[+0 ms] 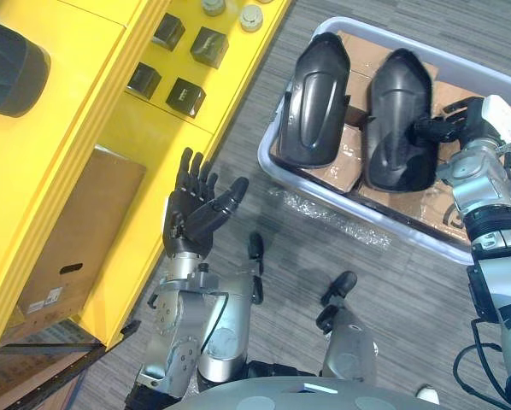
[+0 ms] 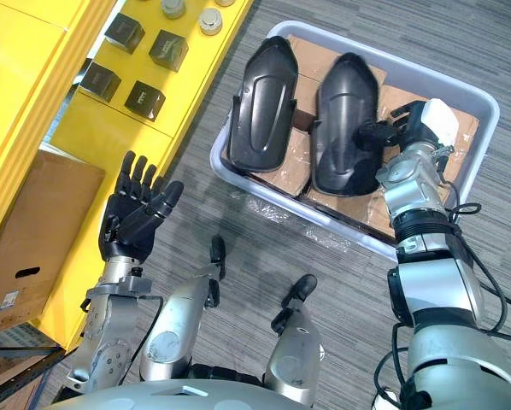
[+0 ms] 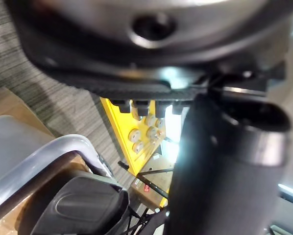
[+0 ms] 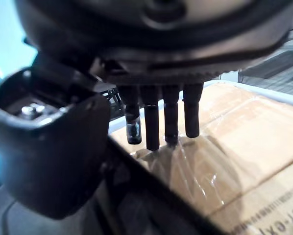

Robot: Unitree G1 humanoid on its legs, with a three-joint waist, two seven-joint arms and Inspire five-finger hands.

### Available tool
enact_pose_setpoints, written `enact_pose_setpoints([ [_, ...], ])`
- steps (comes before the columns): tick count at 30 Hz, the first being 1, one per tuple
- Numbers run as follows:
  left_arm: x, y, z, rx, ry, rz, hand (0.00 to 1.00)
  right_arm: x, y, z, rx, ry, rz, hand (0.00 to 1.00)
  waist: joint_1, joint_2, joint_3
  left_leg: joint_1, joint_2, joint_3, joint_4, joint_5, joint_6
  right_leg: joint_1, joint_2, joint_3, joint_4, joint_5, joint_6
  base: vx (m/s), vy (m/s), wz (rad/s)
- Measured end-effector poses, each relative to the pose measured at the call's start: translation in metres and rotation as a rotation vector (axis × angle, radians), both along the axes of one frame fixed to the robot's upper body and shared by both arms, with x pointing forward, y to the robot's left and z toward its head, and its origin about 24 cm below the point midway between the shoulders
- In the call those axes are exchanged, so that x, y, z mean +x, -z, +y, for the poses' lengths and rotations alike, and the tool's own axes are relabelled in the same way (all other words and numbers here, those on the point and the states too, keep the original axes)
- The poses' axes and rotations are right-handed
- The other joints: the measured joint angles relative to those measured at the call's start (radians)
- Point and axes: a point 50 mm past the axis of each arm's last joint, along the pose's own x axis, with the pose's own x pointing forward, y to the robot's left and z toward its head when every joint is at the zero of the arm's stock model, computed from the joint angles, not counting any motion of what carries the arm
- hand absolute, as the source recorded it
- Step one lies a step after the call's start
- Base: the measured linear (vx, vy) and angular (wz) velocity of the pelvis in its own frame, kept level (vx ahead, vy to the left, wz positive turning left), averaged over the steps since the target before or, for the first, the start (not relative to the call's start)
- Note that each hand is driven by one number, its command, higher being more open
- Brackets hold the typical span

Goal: Walk over and take three plastic housings, then place them on the shelf

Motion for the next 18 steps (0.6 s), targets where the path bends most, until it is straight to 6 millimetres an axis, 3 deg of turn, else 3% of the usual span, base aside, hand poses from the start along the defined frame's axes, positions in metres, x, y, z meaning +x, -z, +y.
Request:
enact_pose_setpoints([
  [3,0.0,0.0,-0.001,-0.027,0.013,-0.003,1.0,-0.005,-0.006,-0.013,-0.018,0.053,0.005,0.0,0.002,0.023,-0.001,0.003,-0.01,-0.01,-0.02,0.013,0.003,0.0,-0.006,-0.008,0.002,0.0,0.0,0.0,0.027,0.11],
  [6,0.0,0.001,0.001,-0.062,0.018,-0.001,1.0,-0.01,0.019,-0.016,0.015,0.102,0.087,0.0,0.007,0.033,-0.003,0.015,-0.015,-0.018,-0.05,0.028,0.001,0.002,-0.008,-0.018,0.005,0.0,0.0,0.01,0.012,0.06],
  [11,0.0,0.007,0.003,-0.164,0.05,0.042,1.0,-0.02,0.033,-0.023,0.005,0.162,0.063,0.0,0.004,0.046,-0.002,0.043,-0.02,-0.025,-0.056,0.03,0.001,0.025,-0.016,-0.027,0.021,-0.011,-0.002,-0.01,0.009,0.05],
  [18,-0.014,0.019,0.027,-0.214,-0.017,0.083,1.0,-0.043,0.062,-0.028,-0.041,0.142,0.061,0.0,-0.002,0.044,-0.001,0.128,-0.029,-0.036,-0.147,0.073,-0.003,0.073,-0.023,-0.049,0.047,-0.039,0.0,-0.03,-0.002,0.07],
])
